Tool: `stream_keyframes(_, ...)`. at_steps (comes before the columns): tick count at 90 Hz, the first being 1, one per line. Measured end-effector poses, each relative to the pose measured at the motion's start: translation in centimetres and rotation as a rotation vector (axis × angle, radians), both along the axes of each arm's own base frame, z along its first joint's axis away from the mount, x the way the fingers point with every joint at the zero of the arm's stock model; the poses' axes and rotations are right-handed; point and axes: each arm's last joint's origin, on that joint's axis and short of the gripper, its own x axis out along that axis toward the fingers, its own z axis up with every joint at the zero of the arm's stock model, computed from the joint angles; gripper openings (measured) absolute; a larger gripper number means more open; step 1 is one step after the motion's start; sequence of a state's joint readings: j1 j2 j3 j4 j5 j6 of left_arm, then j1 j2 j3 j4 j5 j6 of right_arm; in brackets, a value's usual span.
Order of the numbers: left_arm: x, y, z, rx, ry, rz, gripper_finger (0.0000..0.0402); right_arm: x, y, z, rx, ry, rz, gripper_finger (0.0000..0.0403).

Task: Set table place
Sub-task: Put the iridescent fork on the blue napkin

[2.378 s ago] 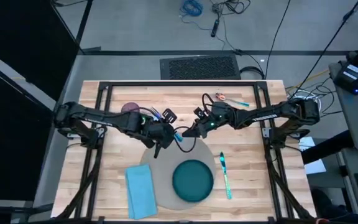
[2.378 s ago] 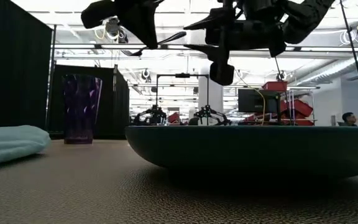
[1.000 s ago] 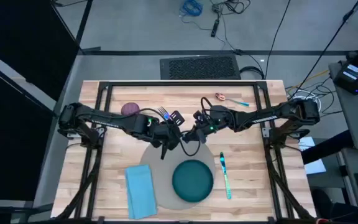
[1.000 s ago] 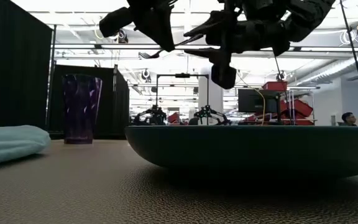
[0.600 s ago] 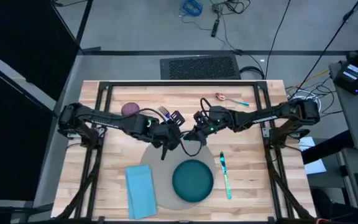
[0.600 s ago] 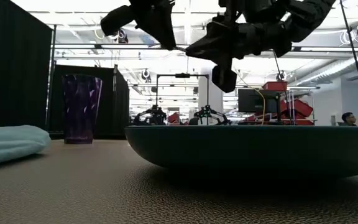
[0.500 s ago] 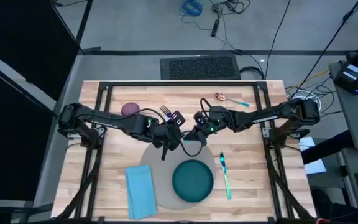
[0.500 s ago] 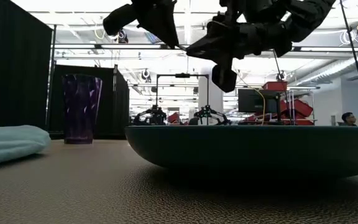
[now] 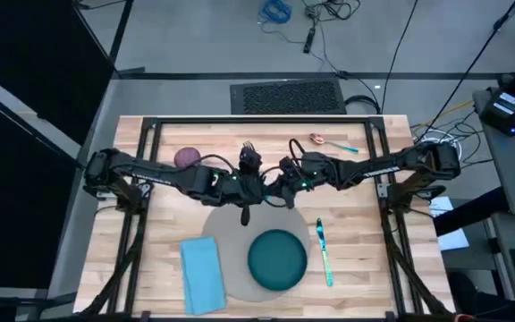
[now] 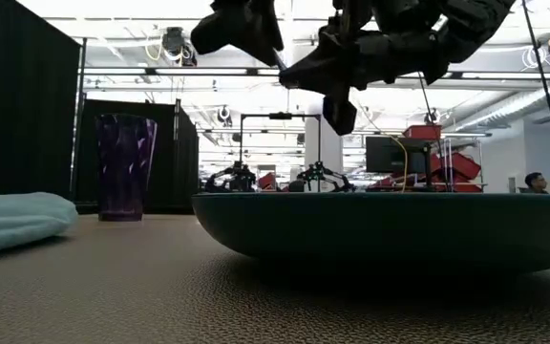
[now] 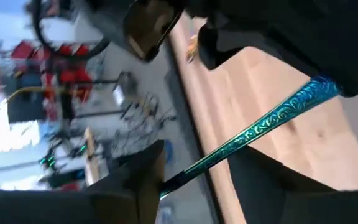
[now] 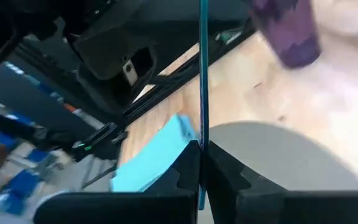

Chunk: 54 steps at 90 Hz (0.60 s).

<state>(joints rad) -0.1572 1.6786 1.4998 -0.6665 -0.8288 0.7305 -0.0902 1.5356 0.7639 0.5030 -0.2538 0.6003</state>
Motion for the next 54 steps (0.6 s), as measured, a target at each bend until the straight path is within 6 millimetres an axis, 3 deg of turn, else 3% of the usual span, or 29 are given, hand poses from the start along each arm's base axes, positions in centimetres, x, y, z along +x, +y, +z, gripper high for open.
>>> stream_keyframes(21,-0.4,-1.7,0.2,0.095,0.001,0.009,0.0160,0.0,-1.1,0.2,-0.081,-0.031,-0.042,0.0000)
stream_keyframes(54,-1.2,-1.1,0.0,0.228,0.101,0.078,0.0160,-0.3,-3.5,0.3,-0.125,-0.045,-0.187,0.0000)
